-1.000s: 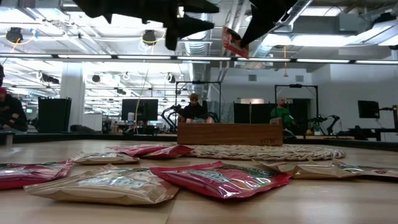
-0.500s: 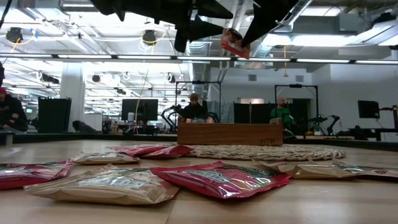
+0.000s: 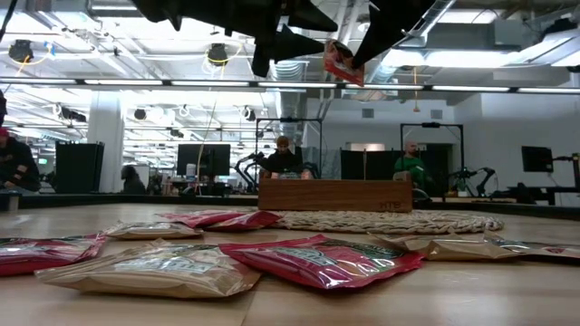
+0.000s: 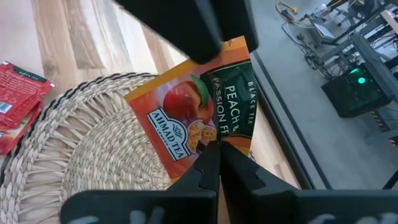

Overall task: Pick & Place Tea
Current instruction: Put the orange tea bag into the left section of the wooden organizer

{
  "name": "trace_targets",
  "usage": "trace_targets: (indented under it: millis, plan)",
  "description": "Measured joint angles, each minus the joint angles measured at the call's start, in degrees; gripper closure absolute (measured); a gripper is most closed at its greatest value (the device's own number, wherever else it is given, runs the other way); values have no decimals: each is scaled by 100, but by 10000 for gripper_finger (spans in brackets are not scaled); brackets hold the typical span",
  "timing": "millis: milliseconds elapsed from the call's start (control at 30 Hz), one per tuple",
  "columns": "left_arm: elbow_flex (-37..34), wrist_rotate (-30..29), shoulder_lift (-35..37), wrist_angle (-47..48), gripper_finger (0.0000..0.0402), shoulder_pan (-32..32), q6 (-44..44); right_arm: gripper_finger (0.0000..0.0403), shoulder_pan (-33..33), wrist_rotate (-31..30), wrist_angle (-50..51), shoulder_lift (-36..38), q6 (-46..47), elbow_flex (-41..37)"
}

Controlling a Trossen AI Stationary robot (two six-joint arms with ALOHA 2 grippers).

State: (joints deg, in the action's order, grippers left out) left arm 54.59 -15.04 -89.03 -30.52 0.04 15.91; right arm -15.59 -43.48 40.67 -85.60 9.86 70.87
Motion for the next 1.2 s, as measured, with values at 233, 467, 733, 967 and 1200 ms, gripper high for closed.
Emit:
trace_targets:
  millis: [233,467,733,967,1200]
  plan:
    - [0,166,0,-23,218,1,17,403,-101,0,2,0,-3,0]
    - [0,279,-5,-69,219,2,27,403,37,-2,-24,0,-107,0]
    - [-2,216,-91,-136,220,49,27,403,85,0,-48,0,-144,0]
    - [0,192,-162,-166,237,208,364,403,85,6,-90,0,-211,0]
    - [83,164,-208,-138,343,259,588,403,85,15,-222,2,-343,2]
